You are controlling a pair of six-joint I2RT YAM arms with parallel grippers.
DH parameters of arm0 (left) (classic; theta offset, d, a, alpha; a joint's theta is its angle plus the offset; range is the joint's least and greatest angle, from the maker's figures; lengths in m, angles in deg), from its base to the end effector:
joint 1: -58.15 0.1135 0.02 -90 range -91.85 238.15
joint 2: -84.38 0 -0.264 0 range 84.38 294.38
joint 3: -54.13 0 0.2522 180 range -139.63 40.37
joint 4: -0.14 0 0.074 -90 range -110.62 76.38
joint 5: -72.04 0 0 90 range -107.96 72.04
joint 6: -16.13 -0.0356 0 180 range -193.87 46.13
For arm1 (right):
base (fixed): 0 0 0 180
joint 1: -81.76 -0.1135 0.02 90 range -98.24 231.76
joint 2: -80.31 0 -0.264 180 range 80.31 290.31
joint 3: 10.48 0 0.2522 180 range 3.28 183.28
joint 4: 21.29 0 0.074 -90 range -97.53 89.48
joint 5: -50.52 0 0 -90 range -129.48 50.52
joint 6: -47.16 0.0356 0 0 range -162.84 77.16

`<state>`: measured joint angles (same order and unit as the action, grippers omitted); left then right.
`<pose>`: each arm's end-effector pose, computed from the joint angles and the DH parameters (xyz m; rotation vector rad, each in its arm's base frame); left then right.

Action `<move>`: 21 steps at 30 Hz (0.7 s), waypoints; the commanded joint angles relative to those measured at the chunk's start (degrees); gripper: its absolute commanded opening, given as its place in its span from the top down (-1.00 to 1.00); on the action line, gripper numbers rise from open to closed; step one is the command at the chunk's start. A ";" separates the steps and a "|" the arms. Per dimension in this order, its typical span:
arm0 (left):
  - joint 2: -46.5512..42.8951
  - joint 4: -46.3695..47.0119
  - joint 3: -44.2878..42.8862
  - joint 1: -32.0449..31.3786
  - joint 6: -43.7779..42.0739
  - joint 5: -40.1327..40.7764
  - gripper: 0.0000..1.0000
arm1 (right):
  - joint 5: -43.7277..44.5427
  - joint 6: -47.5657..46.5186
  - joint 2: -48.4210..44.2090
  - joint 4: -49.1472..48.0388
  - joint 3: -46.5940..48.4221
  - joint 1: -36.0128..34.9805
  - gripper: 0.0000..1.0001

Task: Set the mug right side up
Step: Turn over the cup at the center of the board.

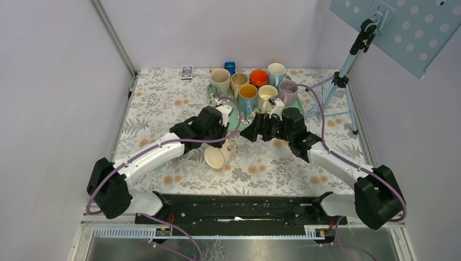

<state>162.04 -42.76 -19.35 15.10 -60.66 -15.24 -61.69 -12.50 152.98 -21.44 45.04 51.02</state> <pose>0.2129 -0.1965 0.2728 0.6037 2.3539 -0.3995 0.2378 0.1571 0.2599 -0.2935 1.9725 1.0757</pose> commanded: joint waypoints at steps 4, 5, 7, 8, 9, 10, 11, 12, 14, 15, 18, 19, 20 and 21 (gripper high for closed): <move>-8.32 10.36 -0.90 2.27 -5.64 -6.97 1.00 | -7.17 -8.01 0.72 -14.04 -0.90 0.33 -0.99; -8.93 10.79 -0.61 2.87 -5.98 -8.16 1.00 | -7.67 -8.90 1.08 -14.88 -0.81 0.52 -0.99; -10.01 11.47 -0.03 3.72 -6.40 -10.07 1.00 | -9.66 -9.19 2.35 -17.07 -0.51 1.26 -0.99; -10.58 11.70 0.10 4.21 -6.56 -11.29 1.00 | -12.12 -8.86 3.18 -19.06 -0.41 1.78 -0.96; -10.98 12.05 0.27 4.58 -6.66 -12.74 1.00 | -14.67 -8.43 4.04 -20.96 -0.37 2.27 -0.93; -11.48 12.47 0.49 4.95 -6.71 -13.95 1.00 | -16.74 -8.05 4.82 -22.57 -0.18 2.72 -0.92; -11.94 12.93 0.67 5.46 -6.60 -15.34 1.00 | -19.31 -7.60 5.46 -24.09 0.10 3.07 -0.89; -12.41 13.52 1.00 5.96 -6.35 -16.85 1.00 | -21.56 -7.19 6.12 -25.47 0.43 3.48 -0.87; -13.27 14.35 1.32 7.10 -5.91 -19.85 1.00 | -24.73 -6.74 7.09 -26.42 1.80 3.98 -0.84; -13.73 14.89 1.56 7.57 -5.65 -21.39 1.00 | -26.76 -6.67 7.70 -26.68 2.76 4.02 -0.82; -14.59 16.03 1.47 8.75 -4.97 -25.05 1.00 | -31.66 -4.05 9.87 -30.94 4.03 4.03 -0.77; -14.75 16.50 1.38 9.03 -4.61 -26.31 1.00 | -33.10 -2.59 10.73 -32.95 4.30 4.02 -0.75; -14.88 16.99 1.30 9.25 -4.15 -27.41 1.00 | -33.90 -1.62 11.53 -34.44 4.62 4.08 -0.74; -14.94 17.47 1.21 9.46 -3.77 -28.49 1.00 | -34.28 -1.30 12.14 -35.00 5.11 4.03 -0.74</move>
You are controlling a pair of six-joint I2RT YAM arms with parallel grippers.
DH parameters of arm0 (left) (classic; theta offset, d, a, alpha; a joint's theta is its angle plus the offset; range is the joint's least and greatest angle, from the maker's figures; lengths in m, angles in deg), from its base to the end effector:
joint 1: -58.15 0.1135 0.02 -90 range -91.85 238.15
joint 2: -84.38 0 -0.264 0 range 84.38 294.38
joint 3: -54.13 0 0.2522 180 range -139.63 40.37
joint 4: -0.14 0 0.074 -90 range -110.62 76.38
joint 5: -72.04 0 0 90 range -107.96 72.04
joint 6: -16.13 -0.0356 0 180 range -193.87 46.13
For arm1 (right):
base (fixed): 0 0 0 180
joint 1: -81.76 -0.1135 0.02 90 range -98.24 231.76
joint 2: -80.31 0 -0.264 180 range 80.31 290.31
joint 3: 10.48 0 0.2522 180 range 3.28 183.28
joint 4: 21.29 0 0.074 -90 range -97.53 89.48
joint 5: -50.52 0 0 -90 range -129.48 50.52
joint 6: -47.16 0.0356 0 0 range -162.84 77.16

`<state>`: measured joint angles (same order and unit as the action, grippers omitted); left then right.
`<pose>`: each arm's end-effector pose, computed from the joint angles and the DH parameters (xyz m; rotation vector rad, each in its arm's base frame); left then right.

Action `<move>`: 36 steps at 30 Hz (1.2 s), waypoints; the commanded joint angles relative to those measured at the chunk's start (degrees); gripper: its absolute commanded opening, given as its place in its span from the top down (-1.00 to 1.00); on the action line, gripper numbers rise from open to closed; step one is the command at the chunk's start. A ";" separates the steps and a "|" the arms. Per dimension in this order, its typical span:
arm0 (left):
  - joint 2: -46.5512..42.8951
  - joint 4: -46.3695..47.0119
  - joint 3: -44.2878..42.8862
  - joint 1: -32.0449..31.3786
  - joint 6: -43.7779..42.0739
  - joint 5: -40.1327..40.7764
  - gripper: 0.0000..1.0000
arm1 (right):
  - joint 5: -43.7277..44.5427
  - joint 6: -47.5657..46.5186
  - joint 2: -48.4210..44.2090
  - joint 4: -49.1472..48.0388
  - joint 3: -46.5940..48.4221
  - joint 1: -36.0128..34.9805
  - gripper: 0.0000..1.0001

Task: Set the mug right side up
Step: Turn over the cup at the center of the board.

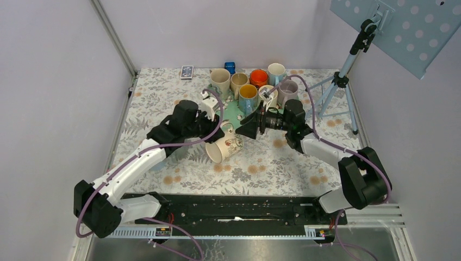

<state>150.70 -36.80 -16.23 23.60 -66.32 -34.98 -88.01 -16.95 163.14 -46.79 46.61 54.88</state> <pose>0.2052 -0.1539 0.3144 0.6888 2.1006 -0.7383 0.2661 0.1648 0.2655 -0.7318 1.5932 1.3538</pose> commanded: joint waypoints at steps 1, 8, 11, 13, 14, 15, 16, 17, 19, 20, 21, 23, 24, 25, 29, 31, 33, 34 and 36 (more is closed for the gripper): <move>-3.65 12.04 -1.99 1.11 2.27 -9.64 1.00 | -8.45 3.20 2.58 -9.80 4.02 0.22 -0.74; -3.24 15.55 -2.46 2.05 4.62 -13.60 1.00 | -14.51 9.67 6.46 -17.30 6.67 0.14 -0.56; -3.22 17.88 -2.16 2.76 6.18 -15.59 1.00 | -15.57 11.61 7.34 -19.57 6.60 -0.08 -0.54; -3.21 19.40 -1.96 3.14 7.22 -16.72 1.00 | -16.21 13.68 8.10 -22.38 6.42 -0.18 -0.52; -3.16 20.13 -1.93 3.39 7.70 -17.07 1.00 | -16.69 15.37 8.73 -24.38 6.42 -0.25 -0.49; -3.06 20.75 -1.87 3.68 8.27 -17.52 1.00 | -17.21 17.37 9.28 -27.01 6.43 -0.26 -0.45; -2.98 21.37 -1.81 3.96 8.73 -18.06 1.00 | -17.79 19.87 10.19 -29.66 6.42 -0.34 -0.41; -2.89 22.01 -1.77 4.30 9.05 -18.58 1.00 | -18.16 22.01 10.85 -32.73 6.43 -0.31 -0.37; -2.59 22.64 -1.76 4.85 9.50 -19.35 1.00 | -18.70 26.85 12.21 -38.39 6.46 -0.28 -0.28; -2.42 22.94 -1.65 5.07 9.76 -19.51 1.00 | -18.89 29.10 12.88 -41.32 6.62 -0.35 -0.23; -2.28 23.00 -1.48 5.30 10.09 -19.64 1.00 | -19.08 31.42 13.49 -43.80 6.85 -0.29 -0.17; -2.23 25.64 -0.76 6.07 11.33 -20.12 1.00 | -19.37 35.67 14.57 -48.82 7.18 -0.37 -0.02; -2.25 26.53 -0.32 6.40 11.99 -20.34 1.00 | -19.47 36.89 14.94 -50.16 7.20 -0.37 0.02; -2.21 27.38 0.03 6.81 12.68 -20.54 1.00 | -19.53 37.57 15.13 -50.99 7.21 -0.32 0.08; -1.46 29.40 1.01 7.88 14.35 -21.04 1.00 | -19.15 37.49 14.98 -50.83 6.91 -0.33 0.19; -0.90 29.71 1.18 8.29 14.78 -20.96 1.00 | -19.06 36.72 14.51 -49.89 6.78 -0.34 0.21; -0.55 30.93 1.73 8.79 15.51 -20.98 1.00 | -19.06 34.83 13.90 -47.29 6.54 -0.37 0.25; -0.39 31.52 1.95 9.06 15.85 -20.95 1.00 | -18.99 33.45 13.32 -45.68 6.35 -0.37 0.27; 0.16 32.12 2.10 9.38 16.44 -20.85 1.00 | -18.61 29.85 12.07 -41.15 6.01 -0.49 0.30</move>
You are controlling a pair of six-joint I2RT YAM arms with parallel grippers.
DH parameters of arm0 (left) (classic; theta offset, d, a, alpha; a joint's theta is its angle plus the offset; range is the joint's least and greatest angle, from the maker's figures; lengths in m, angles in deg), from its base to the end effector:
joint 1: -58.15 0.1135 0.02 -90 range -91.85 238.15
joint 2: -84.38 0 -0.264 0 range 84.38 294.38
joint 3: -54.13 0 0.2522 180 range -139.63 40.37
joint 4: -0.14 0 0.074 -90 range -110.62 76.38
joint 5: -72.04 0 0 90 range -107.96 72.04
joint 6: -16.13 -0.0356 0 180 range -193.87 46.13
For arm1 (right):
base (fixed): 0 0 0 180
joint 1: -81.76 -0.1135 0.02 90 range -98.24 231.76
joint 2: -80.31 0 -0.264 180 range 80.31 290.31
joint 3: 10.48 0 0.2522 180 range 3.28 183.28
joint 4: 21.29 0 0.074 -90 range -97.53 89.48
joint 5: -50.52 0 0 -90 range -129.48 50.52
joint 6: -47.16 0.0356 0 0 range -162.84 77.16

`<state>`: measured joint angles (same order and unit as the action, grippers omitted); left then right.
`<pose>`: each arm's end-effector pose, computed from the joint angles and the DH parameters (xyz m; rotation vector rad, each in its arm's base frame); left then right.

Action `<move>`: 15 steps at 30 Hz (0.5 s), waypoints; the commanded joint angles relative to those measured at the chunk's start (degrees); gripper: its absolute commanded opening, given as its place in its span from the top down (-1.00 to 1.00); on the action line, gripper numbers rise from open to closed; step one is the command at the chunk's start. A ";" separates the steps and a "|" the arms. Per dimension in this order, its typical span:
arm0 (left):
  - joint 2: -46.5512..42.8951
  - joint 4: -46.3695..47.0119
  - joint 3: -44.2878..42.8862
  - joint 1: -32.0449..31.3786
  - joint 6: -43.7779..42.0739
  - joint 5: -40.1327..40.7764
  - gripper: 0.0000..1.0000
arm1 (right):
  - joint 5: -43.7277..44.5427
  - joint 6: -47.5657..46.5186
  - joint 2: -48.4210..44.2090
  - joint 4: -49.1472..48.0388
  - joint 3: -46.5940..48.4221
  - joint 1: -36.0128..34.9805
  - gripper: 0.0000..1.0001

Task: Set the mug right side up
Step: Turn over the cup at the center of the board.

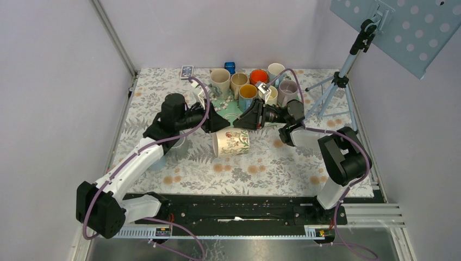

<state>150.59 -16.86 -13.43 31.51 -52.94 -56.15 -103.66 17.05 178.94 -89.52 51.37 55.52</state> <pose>0.2260 -0.1380 0.3335 0.5896 1.8625 -1.1765 0.2890 0.1782 0.2702 -0.8333 1.3664 1.7880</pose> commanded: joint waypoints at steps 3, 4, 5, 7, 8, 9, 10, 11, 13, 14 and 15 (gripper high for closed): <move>1.06 13.49 -0.33 1.66 4.12 0.18 1.00 | -1.40 -11.21 -6.44 11.35 1.25 -1.53 0.37; 1.20 13.81 -0.13 1.67 4.32 0.52 1.00 | -0.86 -13.58 -7.27 15.18 1.48 -1.68 0.41; 1.39 13.87 -0.02 1.74 4.42 0.90 1.00 | -0.21 -16.44 -8.05 18.83 1.95 -1.90 0.47; 1.99 14.09 0.18 1.85 4.67 1.50 1.00 | 1.64 -23.07 -9.53 29.27 2.89 -2.36 0.63; 2.25 13.94 0.19 1.87 4.80 1.95 1.00 | 2.75 -25.26 -10.25 32.53 3.27 -2.57 0.76; 2.59 13.77 0.19 1.92 4.82 2.24 1.00 | 3.73 -26.54 -10.63 34.81 3.58 -2.74 0.86; 2.92 13.48 0.19 1.95 4.94 2.70 1.00 | 4.52 -27.09 -10.87 36.29 3.80 -2.79 0.95; 3.28 13.00 0.19 1.94 5.11 3.41 1.00 | 5.24 -27.44 -10.96 37.72 4.14 -2.82 1.00; 4.43 11.58 -0.17 1.94 5.34 4.52 1.00 | 6.79 -28.57 -10.99 41.51 5.04 -2.91 1.00; 5.17 10.71 -0.48 1.94 5.49 5.01 1.00 | 7.59 -29.19 -11.16 43.09 5.41 -2.97 1.00; 5.99 9.96 -0.78 1.95 5.71 5.34 1.00 | 8.33 -29.75 -11.23 44.66 5.76 -3.06 1.00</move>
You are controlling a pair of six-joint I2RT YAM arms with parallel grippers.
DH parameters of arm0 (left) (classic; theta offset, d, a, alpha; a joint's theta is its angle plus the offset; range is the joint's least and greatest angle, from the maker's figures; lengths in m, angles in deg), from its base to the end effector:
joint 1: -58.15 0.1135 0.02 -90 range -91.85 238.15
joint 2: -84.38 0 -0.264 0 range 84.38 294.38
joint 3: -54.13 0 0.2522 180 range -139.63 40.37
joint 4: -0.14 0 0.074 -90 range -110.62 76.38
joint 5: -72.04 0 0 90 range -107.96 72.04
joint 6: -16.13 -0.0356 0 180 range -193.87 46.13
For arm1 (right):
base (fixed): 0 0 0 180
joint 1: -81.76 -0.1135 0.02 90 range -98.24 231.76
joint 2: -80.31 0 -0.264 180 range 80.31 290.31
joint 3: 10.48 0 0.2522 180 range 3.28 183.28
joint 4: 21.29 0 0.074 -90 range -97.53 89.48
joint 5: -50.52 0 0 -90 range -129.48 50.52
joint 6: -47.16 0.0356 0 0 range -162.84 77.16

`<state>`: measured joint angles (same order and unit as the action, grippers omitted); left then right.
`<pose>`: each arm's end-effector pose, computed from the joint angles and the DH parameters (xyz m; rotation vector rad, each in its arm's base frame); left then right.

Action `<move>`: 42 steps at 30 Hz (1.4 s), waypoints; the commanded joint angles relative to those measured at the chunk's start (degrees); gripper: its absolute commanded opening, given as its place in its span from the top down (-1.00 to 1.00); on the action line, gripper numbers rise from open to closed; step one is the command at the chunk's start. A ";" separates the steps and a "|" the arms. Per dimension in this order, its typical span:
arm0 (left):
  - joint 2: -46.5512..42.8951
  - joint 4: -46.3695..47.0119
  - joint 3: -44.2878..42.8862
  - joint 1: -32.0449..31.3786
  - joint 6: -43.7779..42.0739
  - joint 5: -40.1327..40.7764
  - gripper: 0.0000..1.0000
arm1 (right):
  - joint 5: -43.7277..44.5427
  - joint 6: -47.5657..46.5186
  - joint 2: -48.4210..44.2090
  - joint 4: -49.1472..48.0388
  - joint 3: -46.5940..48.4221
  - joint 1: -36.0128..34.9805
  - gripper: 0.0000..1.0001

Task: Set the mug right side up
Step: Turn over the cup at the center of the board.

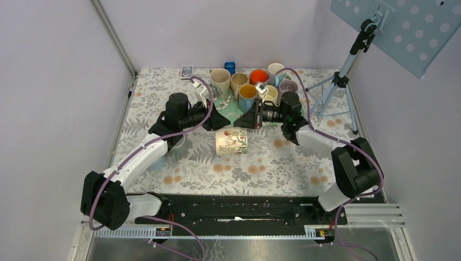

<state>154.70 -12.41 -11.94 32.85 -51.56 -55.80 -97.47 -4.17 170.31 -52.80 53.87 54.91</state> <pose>0.2441 -0.1396 0.3139 0.5363 1.8981 -1.1724 0.2895 0.1804 0.2778 -0.7634 1.5905 1.6020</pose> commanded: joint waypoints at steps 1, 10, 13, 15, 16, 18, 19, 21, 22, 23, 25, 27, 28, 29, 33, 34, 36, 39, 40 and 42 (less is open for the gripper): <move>2.59 5.05 -2.46 0.63 4.45 4.98 1.00 | 3.33 -9.43 -2.70 9.59 3.88 -2.49 1.00; 7.48 2.44 -3.78 0.62 5.44 11.31 0.48 | 12.34 -13.70 -0.84 25.07 9.87 -2.99 1.00; 9.78 1.27 -4.87 0.66 5.73 14.44 0.35 | 14.97 -14.20 0.53 28.44 11.94 -3.40 1.00; 10.97 1.32 -5.23 0.64 6.23 15.85 0.25 | 16.50 -14.45 1.59 30.56 13.37 -3.75 1.00; 11.35 1.55 -5.33 0.68 6.40 16.33 0.20 | 17.29 -14.50 2.11 31.35 13.94 -3.88 1.00; 12.19 1.77 -5.49 0.65 6.66 17.20 0.13 | 18.30 -14.57 3.18 32.91 15.13 -4.14 1.00; 12.53 1.92 -5.59 0.69 6.77 17.66 0.12 | 19.03 -14.49 3.65 33.58 15.68 -4.30 1.00; 13.29 1.55 -5.91 0.66 6.95 18.91 0.11 | 20.69 -14.70 4.42 35.14 16.72 -4.49 1.00; 13.48 1.33 -6.05 0.61 6.96 19.48 0.11 | 21.45 -14.76 4.70 35.92 17.20 -4.60 1.00; 13.78 1.09 -6.23 0.61 6.96 19.99 0.12 | 22.41 -14.67 4.95 36.54 17.58 -4.64 1.00; 13.88 0.73 -6.31 0.67 7.04 20.98 0.12 | 24.30 -14.77 5.41 38.06 18.68 -4.77 1.00; 13.52 -0.16 -6.42 0.65 7.14 22.10 0.08 | 26.03 -15.13 5.75 39.81 19.73 -4.87 1.00; 13.20 -0.77 -6.55 0.64 7.12 22.84 0.04 | 26.84 -15.34 5.84 40.73 20.19 -4.96 1.00; 12.87 -1.08 -6.77 0.68 7.05 23.46 -0.02 | 27.59 -15.54 5.93 41.58 20.72 -5.02 1.00; 10.70 -4.38 -6.49 0.67 6.49 25.50 -0.24 | 28.87 -15.83 6.93 44.71 23.31 -5.05 1.00; 9.92 -5.10 -6.33 0.67 6.50 26.30 -0.29 | 29.08 -16.01 7.36 45.82 24.11 -5.05 1.00; 8.04 -7.00 -6.02 0.69 6.75 28.85 -0.38 | 29.98 -16.36 8.07 47.85 25.68 -5.04 1.00; 4.78 -10.47 -5.66 0.73 7.10 34.27 -0.59 | 31.39 -16.96 9.51 50.57 28.54 -5.12 1.00; 3.67 -11.81 -5.65 0.74 7.07 36.10 -0.63 | 31.70 -17.00 10.16 51.42 29.55 -5.09 1.00; 1.46 -14.43 -5.61 0.69 7.56 40.38 -0.77 | 32.66 -16.90 11.62 53.49 32.95 -5.11 1.00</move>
<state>162.00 -22.79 -16.27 33.26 -44.66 -25.40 -64.93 -22.07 181.30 0.09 78.52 50.51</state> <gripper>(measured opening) 0.827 0.234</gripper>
